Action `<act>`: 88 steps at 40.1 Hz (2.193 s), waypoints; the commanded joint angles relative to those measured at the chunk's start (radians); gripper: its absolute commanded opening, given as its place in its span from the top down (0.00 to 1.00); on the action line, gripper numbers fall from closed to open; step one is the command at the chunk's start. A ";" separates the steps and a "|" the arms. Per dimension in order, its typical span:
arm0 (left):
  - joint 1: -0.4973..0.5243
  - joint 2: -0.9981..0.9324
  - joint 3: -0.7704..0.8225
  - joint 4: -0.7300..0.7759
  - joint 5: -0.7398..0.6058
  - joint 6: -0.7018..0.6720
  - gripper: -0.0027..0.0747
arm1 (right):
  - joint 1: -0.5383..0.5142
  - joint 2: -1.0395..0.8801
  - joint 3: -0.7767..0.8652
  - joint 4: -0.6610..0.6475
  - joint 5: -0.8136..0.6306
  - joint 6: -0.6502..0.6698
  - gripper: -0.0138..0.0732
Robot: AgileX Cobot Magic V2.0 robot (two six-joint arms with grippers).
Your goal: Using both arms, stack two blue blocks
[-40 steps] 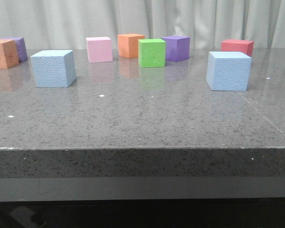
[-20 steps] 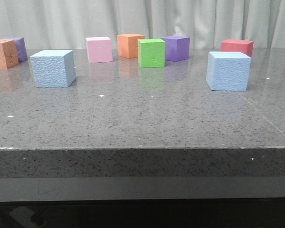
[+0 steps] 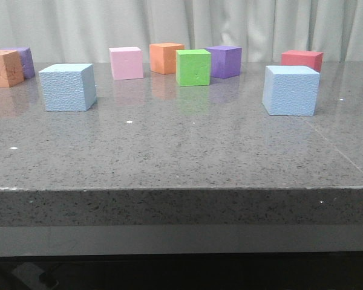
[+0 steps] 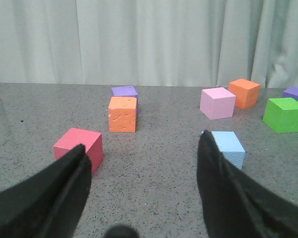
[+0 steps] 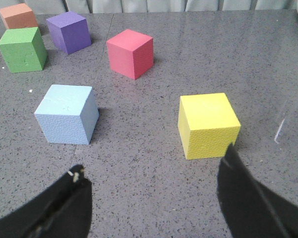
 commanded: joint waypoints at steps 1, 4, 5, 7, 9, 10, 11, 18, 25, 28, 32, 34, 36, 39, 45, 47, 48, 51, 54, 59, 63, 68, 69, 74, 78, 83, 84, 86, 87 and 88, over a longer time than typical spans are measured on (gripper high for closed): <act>0.003 0.016 -0.034 0.003 -0.073 -0.004 0.38 | -0.007 0.006 -0.036 -0.016 -0.078 -0.005 0.21; 0.003 0.016 -0.034 0.003 -0.073 -0.004 0.40 | -0.007 0.006 -0.036 -0.015 -0.079 -0.005 0.21; 0.003 0.016 -0.034 0.003 -0.073 -0.004 0.40 | -0.007 0.006 -0.036 -0.015 -0.079 -0.005 0.21; 0.003 0.016 -0.034 0.003 -0.073 -0.004 0.42 | -0.007 0.006 -0.036 -0.015 -0.078 -0.005 0.21; 0.003 0.016 -0.034 0.003 -0.073 -0.004 0.43 | -0.007 0.006 -0.036 -0.010 -0.078 -0.005 0.21; 0.003 0.016 -0.034 0.003 -0.073 -0.004 0.44 | -0.007 0.006 -0.036 -0.005 -0.078 -0.005 0.21; 0.003 0.016 -0.034 0.003 -0.073 -0.004 0.45 | -0.007 0.006 -0.036 0.009 -0.078 -0.005 0.21; 0.003 0.016 -0.034 0.003 -0.073 -0.004 0.50 | -0.007 0.011 -0.038 0.019 -0.070 -0.005 0.21; 0.003 0.016 -0.034 0.003 -0.073 -0.004 0.54 | -0.004 0.102 -0.160 0.027 0.125 -0.033 0.21; 0.003 0.016 -0.034 0.003 -0.073 -0.004 0.56 | -0.004 0.163 -0.236 0.070 0.223 -0.079 0.21; 0.003 0.016 -0.034 0.003 -0.073 -0.004 0.58 | 0.009 0.261 -0.348 0.181 0.354 -0.181 0.21; 0.003 0.016 -0.034 0.003 -0.073 -0.004 0.59 | 0.029 0.303 -0.386 0.232 0.393 -0.232 0.21; 0.003 0.016 -0.034 0.003 -0.073 -0.004 0.60 | 0.056 0.352 -0.427 0.288 0.429 -0.292 0.21; 0.003 0.016 -0.034 0.003 -0.073 -0.004 0.62 | 0.108 0.431 -0.487 0.344 0.457 -0.357 0.21; 0.003 0.016 -0.034 0.003 -0.073 -0.004 0.66 | 0.200 0.574 -0.598 0.347 0.465 -0.353 0.21; 0.003 0.016 -0.034 0.003 -0.073 -0.004 0.68 | 0.225 0.623 -0.640 0.341 0.466 -0.330 0.21; 0.003 0.016 -0.034 0.003 -0.073 -0.004 0.68 | 0.238 0.645 -0.659 0.333 0.467 -0.311 0.21; 0.003 0.016 -0.034 0.003 -0.073 -0.004 0.70 | 0.271 0.722 -0.734 0.270 0.481 -0.219 0.21; 0.003 0.016 -0.034 0.003 -0.073 -0.004 0.72 | 0.300 0.790 -0.808 0.163 0.508 -0.101 0.21; 0.003 0.016 -0.034 0.003 -0.073 -0.004 0.73 | 0.342 0.902 -0.939 -0.063 0.582 0.110 0.21; 0.003 0.016 -0.034 0.003 -0.073 -0.004 0.73 | 0.347 0.973 -1.026 -0.140 0.634 0.184 0.21; 0.003 0.016 -0.034 0.003 -0.073 -0.004 0.73 | 0.347 1.051 -1.122 -0.167 0.685 0.185 0.21; 0.003 0.016 -0.034 0.003 -0.073 -0.004 0.73 | 0.347 1.067 -1.134 -0.168 0.689 0.193 0.21; 0.003 0.016 -0.034 0.003 -0.073 -0.004 0.73 | 0.342 1.128 -1.199 -0.169 0.690 0.265 0.21; 0.003 0.016 -0.034 0.003 -0.073 -0.004 0.73 | 0.331 1.155 -1.223 -0.171 0.688 0.284 0.21; 0.003 0.016 -0.034 0.003 -0.073 -0.004 0.73 | 0.315 1.171 -1.224 -0.169 0.692 0.284 0.18; 0.003 0.016 -0.034 0.003 -0.073 -0.004 0.73 | 0.310 1.174 -1.224 -0.169 0.692 0.284 0.16; 0.003 0.016 -0.034 0.003 -0.073 -0.004 0.73 | 0.298 1.182 -1.224 -0.163 0.692 0.284 0.14; 0.003 0.016 -0.034 0.003 -0.073 -0.004 0.73 | 0.293 1.186 -1.224 -0.155 0.692 0.284 0.14; 0.003 0.016 -0.034 0.003 -0.073 -0.004 0.73 | 0.285 1.191 -1.224 -0.149 0.692 0.284 0.15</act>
